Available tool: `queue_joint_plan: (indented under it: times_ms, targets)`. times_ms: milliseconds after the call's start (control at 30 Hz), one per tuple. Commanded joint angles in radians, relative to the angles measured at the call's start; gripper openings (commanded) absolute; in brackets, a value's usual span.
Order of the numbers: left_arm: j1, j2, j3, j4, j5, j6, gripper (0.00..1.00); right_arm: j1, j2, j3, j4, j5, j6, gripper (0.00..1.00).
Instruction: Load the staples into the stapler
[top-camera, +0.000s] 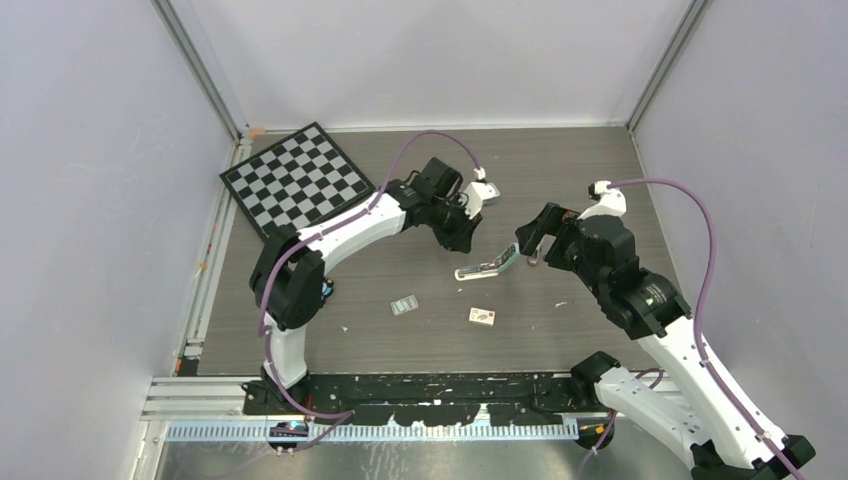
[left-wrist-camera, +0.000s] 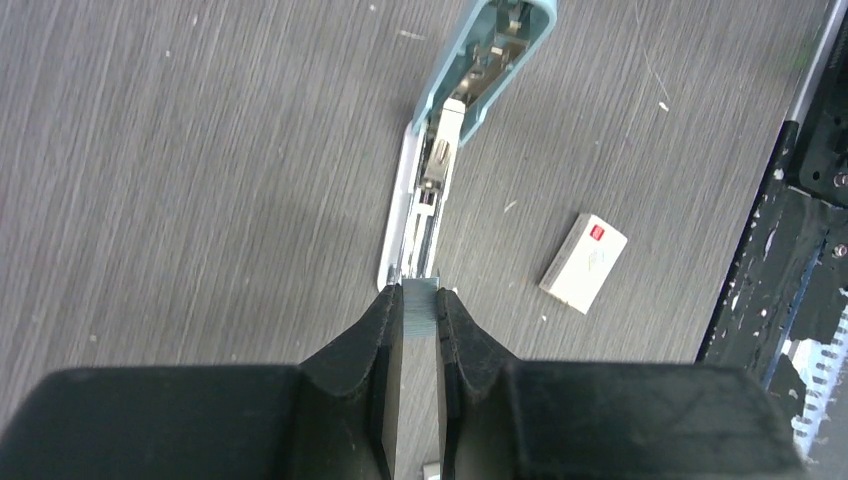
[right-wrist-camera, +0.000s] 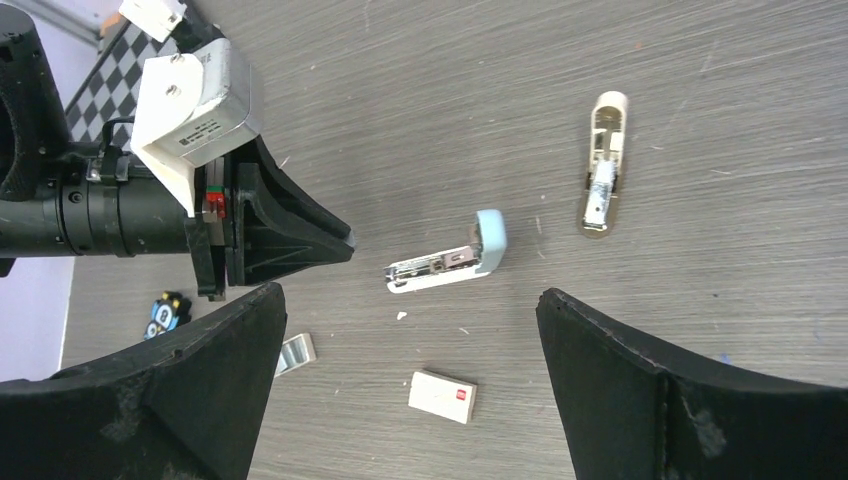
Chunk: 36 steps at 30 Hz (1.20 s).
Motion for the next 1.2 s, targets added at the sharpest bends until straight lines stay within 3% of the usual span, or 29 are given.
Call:
queue_joint_plan:
  times_ms: [0, 467, 1167]
  targets:
    - [-0.018, 0.064, 0.072, -0.018, 0.054, 0.035, 0.14, -0.003, -0.033, 0.033, -0.033, 0.112, 0.021, 1.00]
    - [-0.048, 0.165, 0.121, -0.037, 0.103, 0.096, 0.16, -0.004, -0.058, 0.044, -0.038, 0.174, -0.006, 1.00]
    - [-0.073, 0.177, 0.107, -0.091, -0.006, 0.181, 0.16, -0.003, -0.049, 0.034, -0.025, 0.163, 0.002, 1.00]
